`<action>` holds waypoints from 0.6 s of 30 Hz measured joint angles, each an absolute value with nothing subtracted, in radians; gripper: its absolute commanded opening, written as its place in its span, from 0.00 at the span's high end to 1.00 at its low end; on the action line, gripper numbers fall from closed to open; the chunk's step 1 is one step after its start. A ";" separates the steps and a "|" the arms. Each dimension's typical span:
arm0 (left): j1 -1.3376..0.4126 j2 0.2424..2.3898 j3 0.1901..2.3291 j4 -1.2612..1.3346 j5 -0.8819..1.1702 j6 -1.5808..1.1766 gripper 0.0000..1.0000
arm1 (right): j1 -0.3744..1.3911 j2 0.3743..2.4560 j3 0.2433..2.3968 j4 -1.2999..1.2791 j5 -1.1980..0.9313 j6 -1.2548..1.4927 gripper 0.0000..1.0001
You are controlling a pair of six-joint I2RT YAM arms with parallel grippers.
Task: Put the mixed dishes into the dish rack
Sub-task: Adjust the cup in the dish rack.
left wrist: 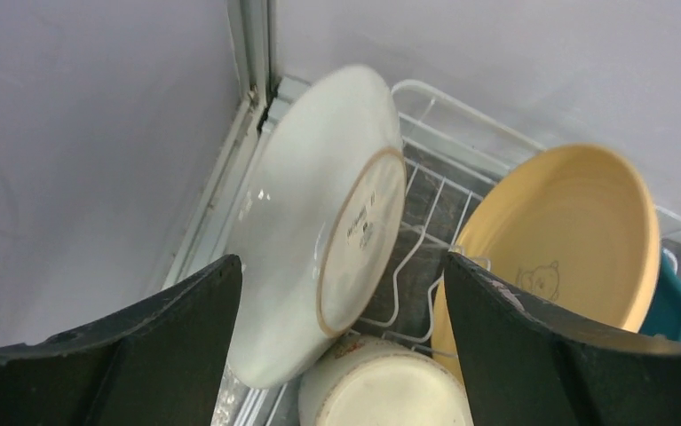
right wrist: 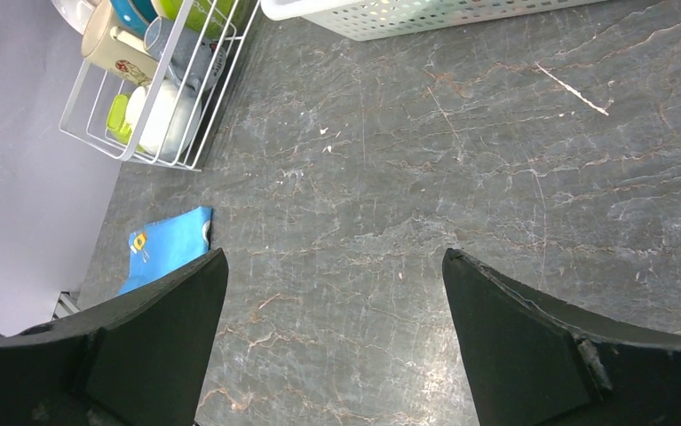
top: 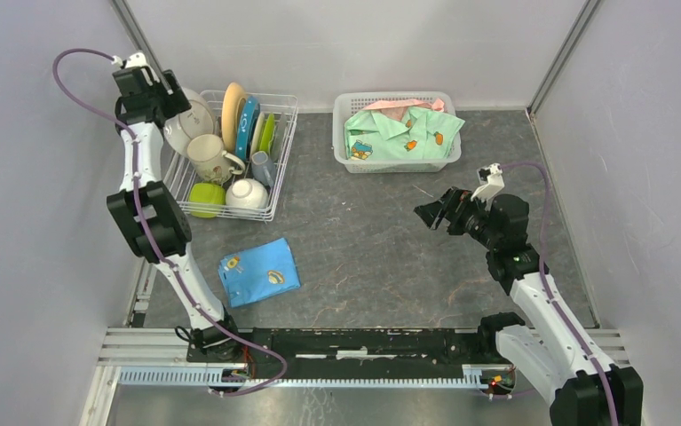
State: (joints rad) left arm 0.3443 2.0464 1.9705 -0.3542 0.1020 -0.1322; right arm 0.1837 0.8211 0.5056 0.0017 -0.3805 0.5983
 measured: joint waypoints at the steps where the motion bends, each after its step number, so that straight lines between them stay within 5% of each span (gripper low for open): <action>1: 0.344 2.041 1.945 -0.331 0.109 -0.132 0.12 | 0.184 0.825 0.506 0.007 -0.381 0.599 0.02; 18: 0.336 1.954 1.687 -0.153 0.017 -0.116 0.08 | 0.188 0.854 0.506 0.029 -0.383 0.597 0.02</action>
State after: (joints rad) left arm 0.3355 1.9537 1.6875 -0.1532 0.0170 -0.1158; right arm 0.1879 0.8543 0.5056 0.0292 -0.3828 0.5972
